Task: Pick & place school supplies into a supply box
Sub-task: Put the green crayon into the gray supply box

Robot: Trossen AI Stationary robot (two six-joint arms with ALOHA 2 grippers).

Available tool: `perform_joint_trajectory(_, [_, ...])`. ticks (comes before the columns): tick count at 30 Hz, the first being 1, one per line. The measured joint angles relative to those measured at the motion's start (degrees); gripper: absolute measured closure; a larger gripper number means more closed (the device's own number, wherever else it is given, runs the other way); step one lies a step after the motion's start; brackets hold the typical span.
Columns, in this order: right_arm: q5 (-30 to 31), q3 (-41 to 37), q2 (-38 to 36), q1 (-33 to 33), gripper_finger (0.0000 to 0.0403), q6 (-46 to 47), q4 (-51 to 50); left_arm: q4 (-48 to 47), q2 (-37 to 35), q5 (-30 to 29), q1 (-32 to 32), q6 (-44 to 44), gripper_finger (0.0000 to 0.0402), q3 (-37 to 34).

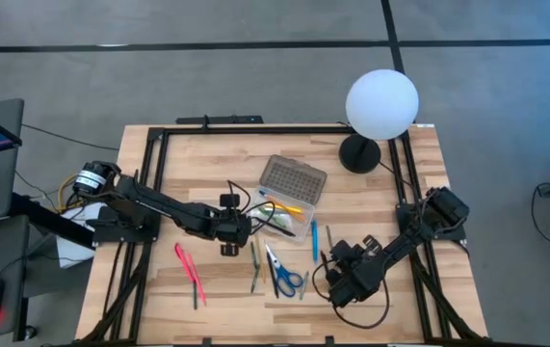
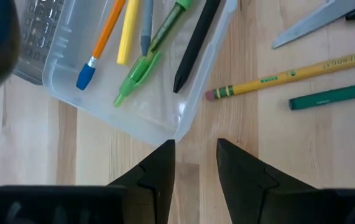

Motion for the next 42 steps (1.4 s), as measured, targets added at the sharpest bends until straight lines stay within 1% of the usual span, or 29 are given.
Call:
perform_joint_trajectory(5, [0.1, 0.0, -1.3, 1.8, 0.0301, -5.3, -0.6, 0.0, 0.0, 0.0, 0.0, 0.1, 0.0288, 0.0])
perform_joint_trajectory(13, [3.4, 0.0, -3.7, 5.0, 0.0301, -7.3, -0.1, 1.1, 0.0, 0.0, 0.0, 0.3, 0.0288, 0.0])
perform_joint_trajectory(16, [3.7, -0.1, -3.4, 5.6, 0.0301, -12.0, 2.4, 2.5, 0.0, 0.0, 0.0, 0.5, 0.0288, 0.0])
perform_joint_trajectory(20, [3.6, -1.8, -3.4, 5.6, 0.0301, -17.5, 8.8, 4.4, 0.0, 0.2, 0.0, 1.3, 0.0288, 0.0])
perform_joint_trajectory(31, [2.1, -6.9, -3.9, 5.4, 0.0301, -17.6, 10.4, 4.7, 0.0, 0.5, 0.0, 0.1, 0.0288, 0.0])
perform_joint_trajectory(38, [-1.2, -7.7, -3.9, 5.2, 0.0301, -17.4, 11.5, 4.7, 0.0, 0.5, 0.0, -0.3, 0.0288, 0.0])
perform_joint_trajectory(42, [-3.3, -7.7, -3.9, 5.1, 0.0301, -15.5, 11.3, 4.7, 0.0, 0.5, 0.0, -1.3, 0.0288, 0.0])
